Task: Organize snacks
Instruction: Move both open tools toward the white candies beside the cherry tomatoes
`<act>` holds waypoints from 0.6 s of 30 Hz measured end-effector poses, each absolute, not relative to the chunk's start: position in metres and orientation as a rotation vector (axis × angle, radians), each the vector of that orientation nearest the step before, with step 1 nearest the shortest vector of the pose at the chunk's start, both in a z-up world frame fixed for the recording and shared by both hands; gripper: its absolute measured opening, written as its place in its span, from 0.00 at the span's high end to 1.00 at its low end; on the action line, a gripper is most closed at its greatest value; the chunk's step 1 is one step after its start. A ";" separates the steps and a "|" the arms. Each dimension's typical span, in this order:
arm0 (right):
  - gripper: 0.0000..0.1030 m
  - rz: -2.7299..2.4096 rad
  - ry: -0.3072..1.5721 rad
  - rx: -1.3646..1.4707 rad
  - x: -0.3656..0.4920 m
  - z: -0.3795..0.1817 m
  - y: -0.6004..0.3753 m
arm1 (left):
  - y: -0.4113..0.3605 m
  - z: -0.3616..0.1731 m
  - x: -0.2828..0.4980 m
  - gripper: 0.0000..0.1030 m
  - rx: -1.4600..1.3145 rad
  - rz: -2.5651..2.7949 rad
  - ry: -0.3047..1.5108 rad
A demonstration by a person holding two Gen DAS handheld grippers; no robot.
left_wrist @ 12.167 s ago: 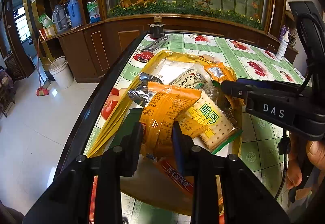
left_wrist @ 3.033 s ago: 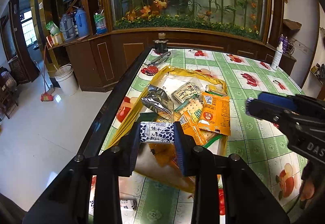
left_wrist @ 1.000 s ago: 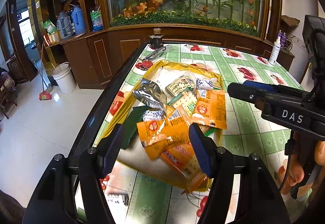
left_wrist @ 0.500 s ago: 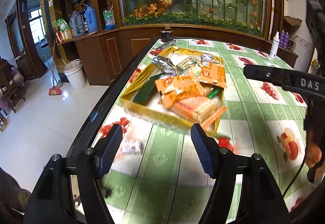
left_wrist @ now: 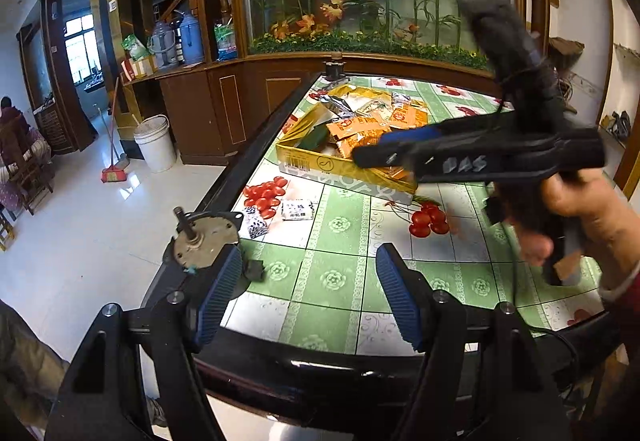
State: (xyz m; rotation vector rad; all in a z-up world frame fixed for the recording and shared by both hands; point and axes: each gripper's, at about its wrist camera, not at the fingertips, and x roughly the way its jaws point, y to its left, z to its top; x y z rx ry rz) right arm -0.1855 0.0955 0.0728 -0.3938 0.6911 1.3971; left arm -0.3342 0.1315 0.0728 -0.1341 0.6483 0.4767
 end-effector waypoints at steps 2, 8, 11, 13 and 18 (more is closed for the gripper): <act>0.56 1.438 0.705 -0.459 -0.194 0.062 0.114 | 0.134 0.075 -0.338 0.32 -0.137 0.488 0.639; 0.63 1.490 0.707 -0.600 -0.201 0.036 0.156 | 0.142 0.074 -0.338 0.32 -0.155 0.493 0.636; 0.63 1.503 0.698 -0.667 -0.199 0.027 0.170 | 0.144 0.072 -0.337 0.32 -0.167 0.488 0.641; 0.63 1.518 0.697 -0.701 -0.197 0.022 0.176 | 0.145 0.071 -0.337 0.32 -0.174 0.483 0.642; 0.64 1.527 0.687 -0.780 -0.199 0.011 0.190 | 0.143 0.067 -0.332 0.33 -0.186 0.466 0.656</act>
